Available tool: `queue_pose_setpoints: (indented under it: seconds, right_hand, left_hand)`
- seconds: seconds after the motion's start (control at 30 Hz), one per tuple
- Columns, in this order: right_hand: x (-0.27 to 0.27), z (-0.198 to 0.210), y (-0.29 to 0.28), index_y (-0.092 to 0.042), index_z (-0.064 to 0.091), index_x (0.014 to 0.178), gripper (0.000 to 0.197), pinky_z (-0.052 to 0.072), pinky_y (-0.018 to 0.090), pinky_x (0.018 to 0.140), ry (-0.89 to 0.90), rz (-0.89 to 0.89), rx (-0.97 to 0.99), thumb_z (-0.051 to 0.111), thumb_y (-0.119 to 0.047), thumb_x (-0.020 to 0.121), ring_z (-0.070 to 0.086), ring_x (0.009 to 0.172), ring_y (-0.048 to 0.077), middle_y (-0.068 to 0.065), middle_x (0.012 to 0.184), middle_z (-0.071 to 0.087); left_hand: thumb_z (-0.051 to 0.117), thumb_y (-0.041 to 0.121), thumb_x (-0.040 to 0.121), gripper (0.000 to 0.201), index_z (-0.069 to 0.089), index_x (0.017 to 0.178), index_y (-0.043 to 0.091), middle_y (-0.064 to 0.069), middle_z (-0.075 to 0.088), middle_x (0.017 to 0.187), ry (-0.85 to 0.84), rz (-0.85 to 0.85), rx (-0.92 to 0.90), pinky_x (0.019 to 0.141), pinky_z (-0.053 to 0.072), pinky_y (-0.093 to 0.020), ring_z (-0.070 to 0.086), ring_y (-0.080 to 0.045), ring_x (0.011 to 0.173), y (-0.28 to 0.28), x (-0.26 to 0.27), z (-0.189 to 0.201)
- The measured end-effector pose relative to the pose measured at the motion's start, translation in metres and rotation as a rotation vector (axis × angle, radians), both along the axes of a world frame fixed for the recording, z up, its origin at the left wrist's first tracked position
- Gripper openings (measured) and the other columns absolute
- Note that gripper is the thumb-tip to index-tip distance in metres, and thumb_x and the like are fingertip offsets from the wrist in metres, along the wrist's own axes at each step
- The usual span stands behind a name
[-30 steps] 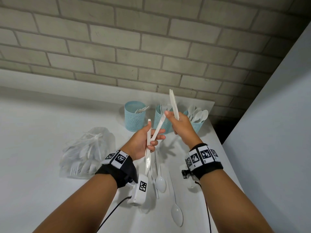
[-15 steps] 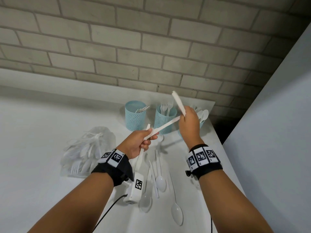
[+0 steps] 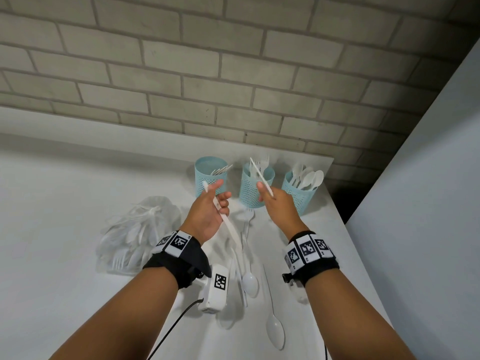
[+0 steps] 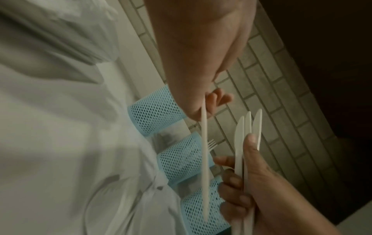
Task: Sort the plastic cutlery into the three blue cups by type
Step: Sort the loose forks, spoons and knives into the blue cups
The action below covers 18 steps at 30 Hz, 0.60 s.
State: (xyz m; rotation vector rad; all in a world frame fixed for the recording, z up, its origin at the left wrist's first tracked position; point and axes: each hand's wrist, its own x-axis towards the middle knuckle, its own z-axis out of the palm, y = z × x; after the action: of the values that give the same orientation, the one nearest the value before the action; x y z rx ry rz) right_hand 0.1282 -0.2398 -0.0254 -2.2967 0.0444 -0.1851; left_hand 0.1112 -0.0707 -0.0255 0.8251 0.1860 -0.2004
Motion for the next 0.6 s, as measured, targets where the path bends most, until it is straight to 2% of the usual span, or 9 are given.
queue_pose_setpoints:
  seconds: [0.07,0.1,0.13,0.2,0.27,0.37,0.43,0.5,0.6]
  right_hand:
    - [-0.003,-0.001,0.003,-0.015,0.063,0.084,0.046,0.034,0.024,0.051,0.187,0.093,0.330,0.042,-0.055,0.092,0.036,0.050,0.009,-0.008,0.056,0.038]
    - [-0.005,-0.002,0.004,-0.015,0.064,0.087,0.043,0.029,0.021,0.046,0.286,0.155,0.420,0.046,-0.054,0.090,0.031,0.047,0.008,-0.007,0.057,0.035]
    - [-0.006,-0.004,0.004,-0.014,0.065,0.092,0.040,0.027,0.019,0.042,0.378,0.221,0.437,0.052,-0.052,0.088,0.028,0.045,0.007,-0.006,0.060,0.038]
    - [-0.010,-0.008,0.005,-0.010,0.066,0.102,0.040,0.027,0.016,0.039,0.516,0.348,0.344,0.061,-0.045,0.085,0.029,0.044,0.006,-0.004,0.066,0.050]
    - [-0.014,-0.010,0.008,-0.008,0.066,0.099,0.029,0.027,0.014,0.038,0.572,0.436,0.335,0.062,-0.034,0.088,0.031,0.043,0.005,-0.004,0.070,0.064]
    - [-0.014,-0.010,0.007,-0.011,0.065,0.086,0.015,0.028,0.012,0.036,0.536,0.391,0.518,0.058,-0.023,0.091,0.033,0.039,0.001,-0.003,0.071,0.071]
    - [-0.008,-0.009,0.001,-0.009,0.065,0.088,0.013,0.029,0.012,0.036,0.468,0.267,0.619,0.059,-0.021,0.091,0.035,0.039,0.001,-0.002,0.068,0.070]
    - [-0.002,-0.008,-0.004,-0.008,0.065,0.093,0.014,0.030,0.014,0.036,0.390,0.140,0.699,0.063,-0.020,0.088,0.035,0.041,0.003,0.000,0.071,0.070]
    - [0.003,-0.003,-0.004,-0.008,0.063,0.089,0.012,0.029,0.015,0.036,0.227,-0.035,0.869,0.065,-0.019,0.087,0.034,0.039,0.002,0.001,0.069,0.066]
  left_hand:
    - [0.033,0.021,0.103,0.018,0.050,0.105,0.019,-0.002,0.051,0.074,-0.033,0.055,-0.066,0.055,0.036,-0.020,0.043,-0.009,0.059,0.002,0.001,-0.002]
    - [0.031,0.018,0.103,0.019,0.050,0.102,0.019,-0.003,0.050,0.075,-0.047,0.068,-0.085,0.059,0.036,-0.022,0.044,-0.011,0.063,0.003,0.001,-0.003]
    - [0.030,0.016,0.103,0.020,0.049,0.099,0.019,-0.003,0.050,0.076,-0.058,0.078,-0.101,0.062,0.037,-0.023,0.045,-0.011,0.065,0.003,0.002,-0.004]
    - [0.029,0.013,0.103,0.021,0.049,0.096,0.018,-0.003,0.050,0.078,-0.082,0.096,-0.141,0.067,0.040,-0.024,0.047,-0.012,0.069,0.003,0.002,-0.004]
    - [0.030,0.012,0.102,0.021,0.049,0.096,0.017,-0.004,0.052,0.080,-0.108,0.110,-0.178,0.072,0.043,-0.024,0.050,-0.012,0.072,0.002,0.003,-0.003]
    - [0.034,0.021,0.102,0.021,0.053,0.094,0.014,-0.005,0.059,0.088,-0.123,0.125,-0.149,0.081,0.047,-0.024,0.056,-0.013,0.082,0.004,0.003,-0.001]
    - [0.036,0.028,0.101,0.027,0.057,0.092,0.012,-0.006,0.063,0.094,-0.115,0.138,-0.077,0.086,0.049,-0.027,0.060,-0.014,0.090,0.006,0.002,-0.003]
    - [0.040,0.027,0.100,0.027,0.059,0.093,0.009,-0.007,0.064,0.095,-0.081,0.156,-0.013,0.084,0.051,-0.027,0.062,-0.014,0.092,0.007,0.003,-0.008]
    - [0.054,0.017,0.094,0.014,0.060,0.089,0.006,-0.004,0.062,0.085,0.009,0.151,0.043,0.075,0.056,-0.018,0.062,-0.011,0.081,0.007,0.004,-0.018]
